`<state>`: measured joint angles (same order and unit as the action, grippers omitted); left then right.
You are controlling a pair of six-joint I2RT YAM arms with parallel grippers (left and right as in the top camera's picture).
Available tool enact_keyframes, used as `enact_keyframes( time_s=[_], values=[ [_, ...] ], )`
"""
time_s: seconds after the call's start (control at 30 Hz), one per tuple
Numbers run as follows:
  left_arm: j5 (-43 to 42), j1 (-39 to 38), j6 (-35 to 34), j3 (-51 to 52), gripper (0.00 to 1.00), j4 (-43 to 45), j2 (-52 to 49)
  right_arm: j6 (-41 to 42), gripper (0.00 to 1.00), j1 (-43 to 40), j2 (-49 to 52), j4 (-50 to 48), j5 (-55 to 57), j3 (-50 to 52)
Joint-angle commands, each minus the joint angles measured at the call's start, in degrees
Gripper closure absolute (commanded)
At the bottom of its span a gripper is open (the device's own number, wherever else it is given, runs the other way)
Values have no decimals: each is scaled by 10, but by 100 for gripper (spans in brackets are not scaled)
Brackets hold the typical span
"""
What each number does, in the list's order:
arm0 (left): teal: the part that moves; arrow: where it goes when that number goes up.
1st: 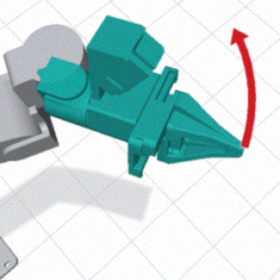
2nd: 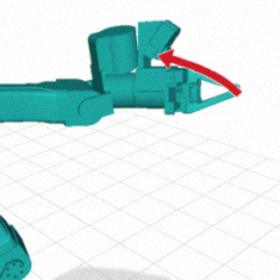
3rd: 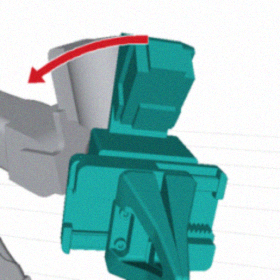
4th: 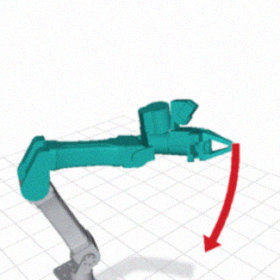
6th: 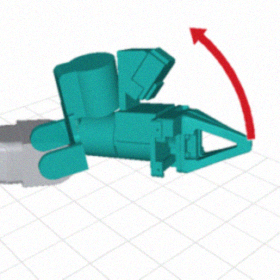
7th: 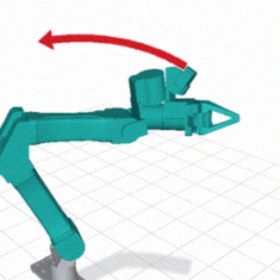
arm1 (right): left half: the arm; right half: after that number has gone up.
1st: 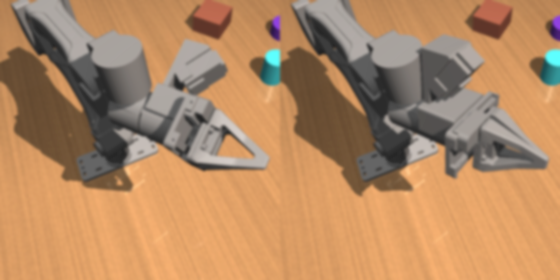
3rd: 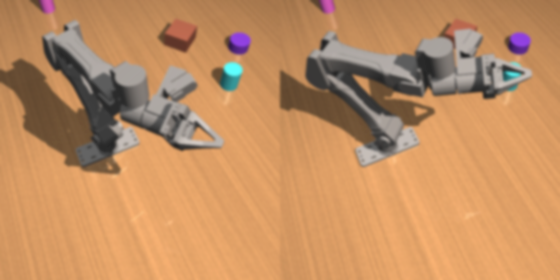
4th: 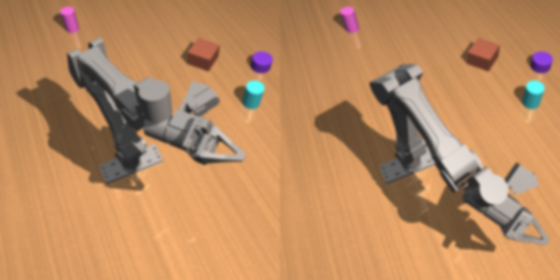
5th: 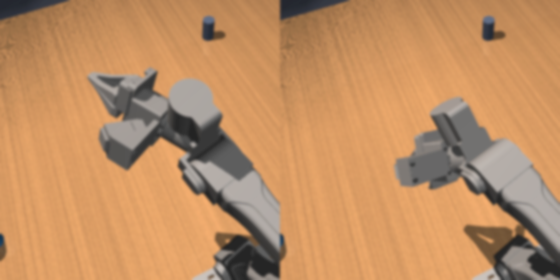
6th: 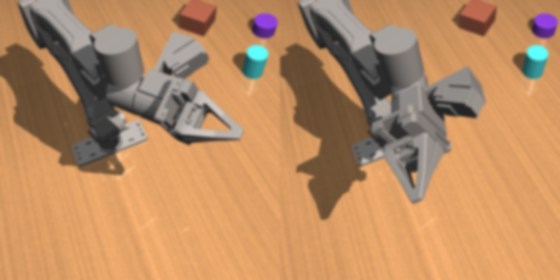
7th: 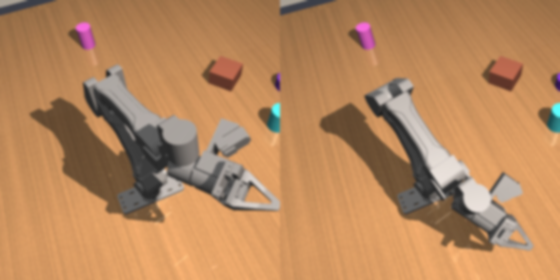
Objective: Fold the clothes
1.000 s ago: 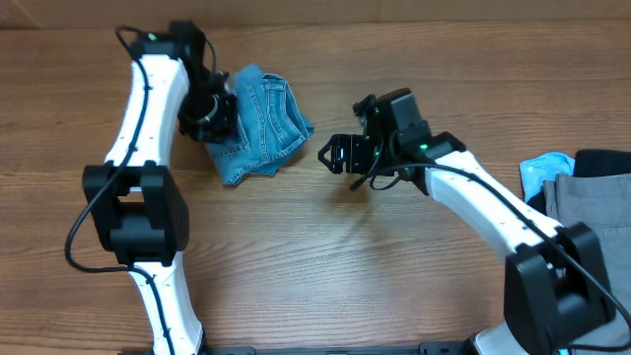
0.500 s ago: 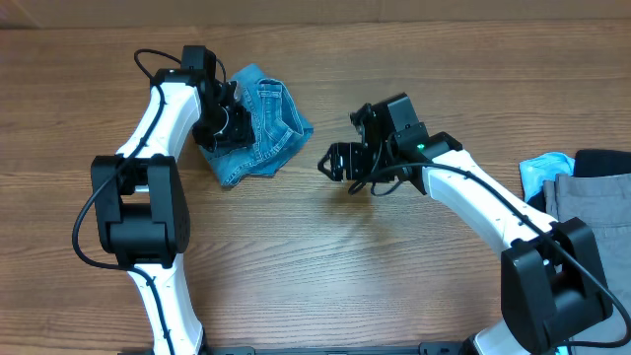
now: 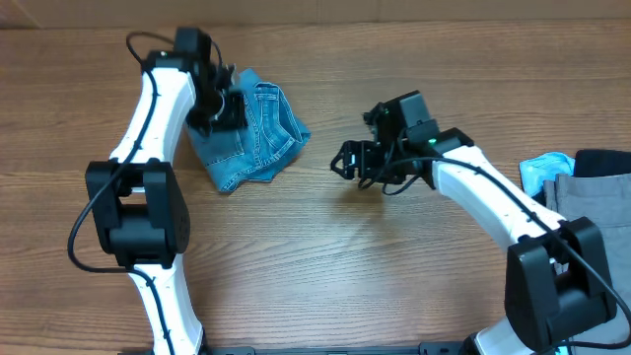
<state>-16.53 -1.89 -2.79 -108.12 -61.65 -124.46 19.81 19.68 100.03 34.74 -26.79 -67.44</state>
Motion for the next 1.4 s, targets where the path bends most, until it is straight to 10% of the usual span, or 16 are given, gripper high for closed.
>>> enact_keyframes(
  time_s=[0.0,0.23,0.83,1.03,1.37],
  values=[
    [-13,-13,-5,-27,78,30,25,-4,13,-23,-2,7,-3,-10],
    [-9,-65,-11,57,78,109,-39,-4,13,-44,-2,60,-3,-10],
    [121,-219,-5,68,94,-109,25,-23,12,-44,-96,99,14,-10],
    [127,-198,-26,68,43,-124,238,-23,20,-29,-91,-22,14,-9],
    [127,-159,-37,68,33,-137,400,-22,21,40,38,-212,14,-9]
  ],
)
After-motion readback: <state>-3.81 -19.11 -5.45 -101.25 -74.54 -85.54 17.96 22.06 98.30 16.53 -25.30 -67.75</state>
